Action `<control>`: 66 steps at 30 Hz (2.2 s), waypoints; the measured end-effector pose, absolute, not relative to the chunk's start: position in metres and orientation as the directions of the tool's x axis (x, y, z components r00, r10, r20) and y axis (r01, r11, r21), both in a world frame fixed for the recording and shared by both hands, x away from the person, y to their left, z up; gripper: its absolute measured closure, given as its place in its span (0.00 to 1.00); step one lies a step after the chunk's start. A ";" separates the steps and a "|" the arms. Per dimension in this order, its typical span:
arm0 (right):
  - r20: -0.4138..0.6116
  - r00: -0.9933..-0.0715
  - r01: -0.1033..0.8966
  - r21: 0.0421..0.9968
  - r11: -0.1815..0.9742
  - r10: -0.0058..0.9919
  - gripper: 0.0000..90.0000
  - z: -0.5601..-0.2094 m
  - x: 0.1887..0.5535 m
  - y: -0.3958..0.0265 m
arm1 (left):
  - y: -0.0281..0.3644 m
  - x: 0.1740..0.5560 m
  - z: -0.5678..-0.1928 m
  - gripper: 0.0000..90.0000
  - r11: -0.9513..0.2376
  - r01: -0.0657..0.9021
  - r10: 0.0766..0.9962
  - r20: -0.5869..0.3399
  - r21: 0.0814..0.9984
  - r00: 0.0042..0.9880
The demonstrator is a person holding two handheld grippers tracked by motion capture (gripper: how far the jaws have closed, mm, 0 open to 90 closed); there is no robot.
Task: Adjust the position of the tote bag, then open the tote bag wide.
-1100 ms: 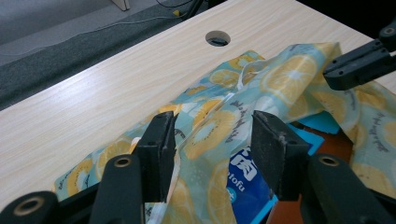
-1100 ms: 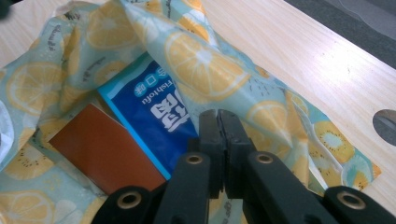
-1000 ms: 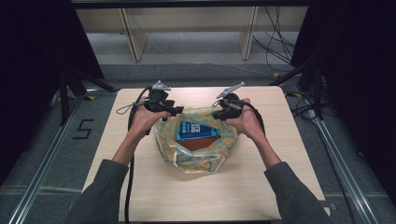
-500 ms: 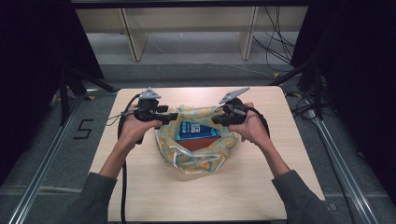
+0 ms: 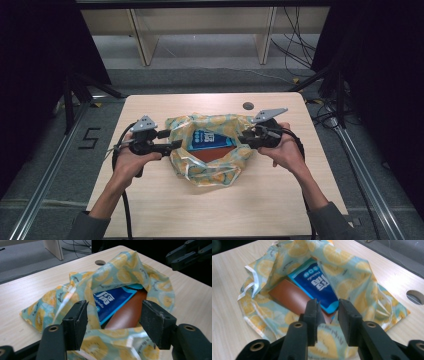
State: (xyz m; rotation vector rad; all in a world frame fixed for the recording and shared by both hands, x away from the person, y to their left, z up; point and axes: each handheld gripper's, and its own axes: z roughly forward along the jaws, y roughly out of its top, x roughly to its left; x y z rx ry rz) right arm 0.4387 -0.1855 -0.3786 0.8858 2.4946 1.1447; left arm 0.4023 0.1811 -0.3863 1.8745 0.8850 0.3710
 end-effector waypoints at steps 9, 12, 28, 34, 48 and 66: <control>0.039 -0.766 0.441 0.759 0.480 0.642 0.59 -0.396 0.422 -0.202 | 0.175 0.370 -0.405 0.33 -0.237 0.420 0.711 -0.139 0.876 0.689; 0.019 -0.757 0.429 0.769 0.474 0.653 0.54 -0.400 0.418 -0.206 | 0.169 0.361 -0.414 0.30 -0.256 0.419 0.724 -0.115 0.871 0.680; 0.057 -0.711 0.489 0.756 0.435 0.701 0.46 -0.424 0.387 -0.234 | 0.156 0.320 -0.446 0.25 -0.301 0.426 0.706 -0.101 0.853 0.701; 0.055 -0.699 0.493 0.758 0.426 0.713 0.45 -0.430 0.375 -0.245 | 0.158 0.308 -0.456 0.25 -0.330 0.424 0.707 -0.077 0.843 0.703; 0.077 -0.677 0.532 0.738 0.414 0.732 0.40 -0.458 0.336 -0.257 | 0.159 0.290 -0.484 0.24 -0.344 0.456 0.685 -0.112 0.821 0.720; 0.061 -0.679 0.546 0.708 0.448 0.731 0.32 -0.484 0.298 -0.267 | 0.151 0.280 -0.495 0.23 -0.389 0.465 0.684 -0.088 0.795 0.724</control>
